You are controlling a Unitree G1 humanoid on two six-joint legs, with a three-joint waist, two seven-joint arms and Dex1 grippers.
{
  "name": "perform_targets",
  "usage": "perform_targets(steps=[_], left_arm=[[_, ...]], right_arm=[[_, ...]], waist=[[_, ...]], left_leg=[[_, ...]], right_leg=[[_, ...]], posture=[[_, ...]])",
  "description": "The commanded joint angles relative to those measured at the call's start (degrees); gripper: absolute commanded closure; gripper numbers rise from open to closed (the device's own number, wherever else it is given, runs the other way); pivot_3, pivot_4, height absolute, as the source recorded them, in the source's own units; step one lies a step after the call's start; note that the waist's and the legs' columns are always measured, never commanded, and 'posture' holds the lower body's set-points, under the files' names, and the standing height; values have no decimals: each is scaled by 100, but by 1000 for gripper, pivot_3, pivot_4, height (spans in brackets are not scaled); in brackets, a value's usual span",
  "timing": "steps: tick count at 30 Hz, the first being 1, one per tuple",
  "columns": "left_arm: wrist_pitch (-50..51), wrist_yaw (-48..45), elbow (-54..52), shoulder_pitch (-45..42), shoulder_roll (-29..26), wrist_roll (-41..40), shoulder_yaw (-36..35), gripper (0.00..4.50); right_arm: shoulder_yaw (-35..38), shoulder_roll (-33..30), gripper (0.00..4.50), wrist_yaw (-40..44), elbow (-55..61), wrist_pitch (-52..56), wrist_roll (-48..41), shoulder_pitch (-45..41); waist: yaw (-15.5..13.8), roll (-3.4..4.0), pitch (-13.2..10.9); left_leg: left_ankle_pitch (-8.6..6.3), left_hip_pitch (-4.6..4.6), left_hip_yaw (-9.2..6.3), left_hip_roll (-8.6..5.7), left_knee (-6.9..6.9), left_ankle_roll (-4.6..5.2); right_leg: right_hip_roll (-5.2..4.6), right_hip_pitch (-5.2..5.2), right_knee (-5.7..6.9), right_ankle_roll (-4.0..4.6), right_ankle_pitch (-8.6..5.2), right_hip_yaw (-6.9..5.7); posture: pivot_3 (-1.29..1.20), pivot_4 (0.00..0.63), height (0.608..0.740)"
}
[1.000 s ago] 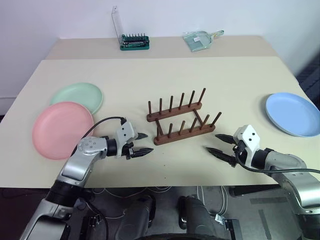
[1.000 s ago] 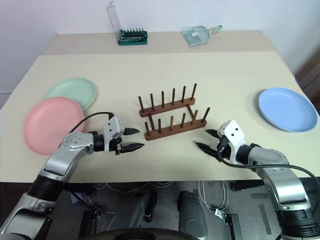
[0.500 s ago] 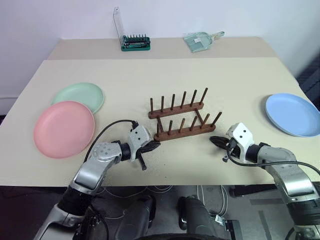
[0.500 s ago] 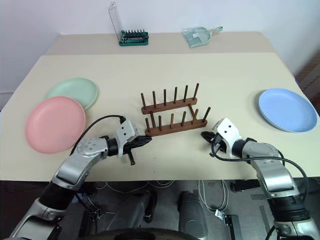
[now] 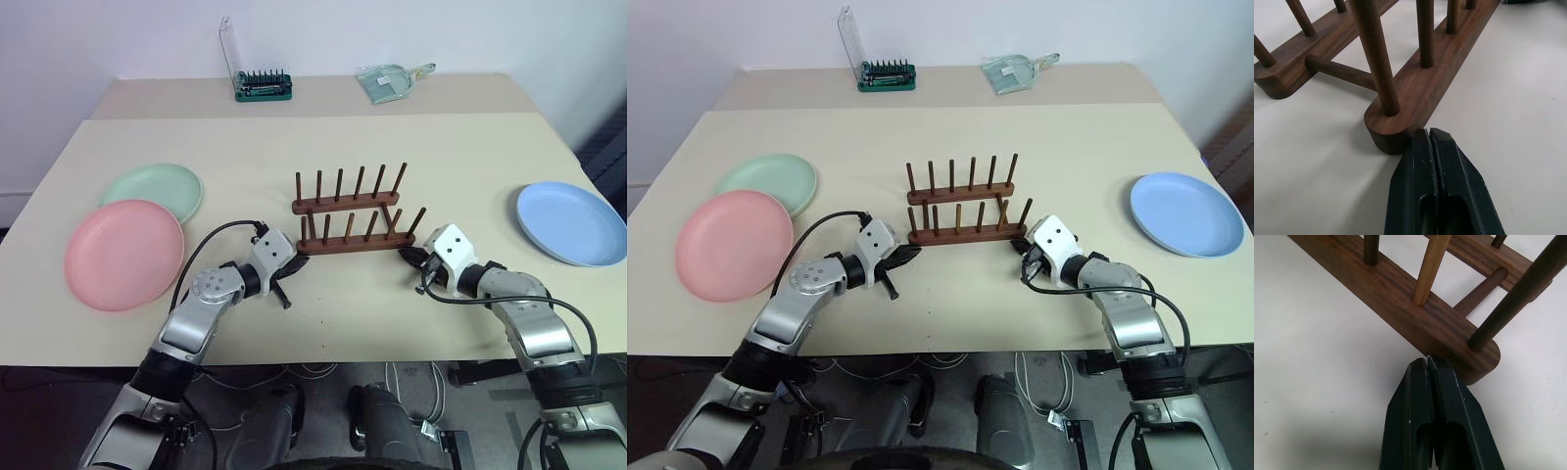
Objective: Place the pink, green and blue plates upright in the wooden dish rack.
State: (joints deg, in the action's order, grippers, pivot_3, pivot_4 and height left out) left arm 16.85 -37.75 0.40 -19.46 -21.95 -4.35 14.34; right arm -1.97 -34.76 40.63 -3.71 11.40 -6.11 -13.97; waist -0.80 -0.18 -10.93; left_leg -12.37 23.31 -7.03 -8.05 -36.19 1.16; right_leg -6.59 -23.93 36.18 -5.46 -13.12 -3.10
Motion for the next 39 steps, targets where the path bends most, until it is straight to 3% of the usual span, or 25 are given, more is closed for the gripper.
perform_targets(steps=[1, 12, 18, 24, 27, 34, 39], left_arm=[[-39, 154, 182, -31, 5, 111, -131, 4500], [224, -216, -766, 498, -302, -346, -389, 4500], [741, -396, -2058, 1251, -927, -950, -1178, 4500], [1345, 47, -2967, 1594, -932, -1424, -1946, 4500], [1854, 494, -3454, 1848, -855, -1867, -2870, 3596], [2631, 1492, -3947, 2609, -747, -2434, -5293, 26], [3457, 2294, -3916, 2713, -715, -2714, -6565, 26]], right_arm=[[13, 14, 4455, -54, -51, -13, 85, 6], [399, -406, 4455, 599, 843, 199, -511, 430], [753, -945, 4455, 1283, 1492, 647, -1169, 581], [604, -987, 4455, 1687, 1728, 1021, -1563, 265], [467, -1032, 4500, 1949, 1892, 1216, -1757, 175], [150, -979, 4500, 2359, 2164, 1315, -1962, -180], [-92, -871, 4500, 2563, 2055, 1228, -1961, -569]], waist=[[0, 0, 0], [9, 1, 0], [2, 2, -5], [4, 0, -6], [12, -2, -6], [8, -4, -8], [-14, -11, -8]], left_leg=[[0, 0, 0, 0, 0, 0], [4, 8, 0, 0, 12, 8], [2, 19, 1, 0, 18, 7], [-5, 18, 4, 2, 7, -4], [-4, 18, 4, 2, 16, -3], [-6, 20, 11, 4, 26, -2], [-8, 19, 12, 4, 7, -4]], right_leg=[[0, 0, 0, 0, 0, 0], [0, -15, -1, 5, 4, 3], [0, -31, -3, 3, 1, 10], [-1, -20, -4, 15, -17, 14], [-1, -29, -4, 1, -11, 14], [0, -39, -7, -9, -9, 16], [0, -25, -6, 10, -20, 17]], posture=[[0, 150, 740], [0, 150, 740], [0, 150, 740], [0, 150, 740], [0, 150, 740], [0, 150, 740], [0, 150, 740]])
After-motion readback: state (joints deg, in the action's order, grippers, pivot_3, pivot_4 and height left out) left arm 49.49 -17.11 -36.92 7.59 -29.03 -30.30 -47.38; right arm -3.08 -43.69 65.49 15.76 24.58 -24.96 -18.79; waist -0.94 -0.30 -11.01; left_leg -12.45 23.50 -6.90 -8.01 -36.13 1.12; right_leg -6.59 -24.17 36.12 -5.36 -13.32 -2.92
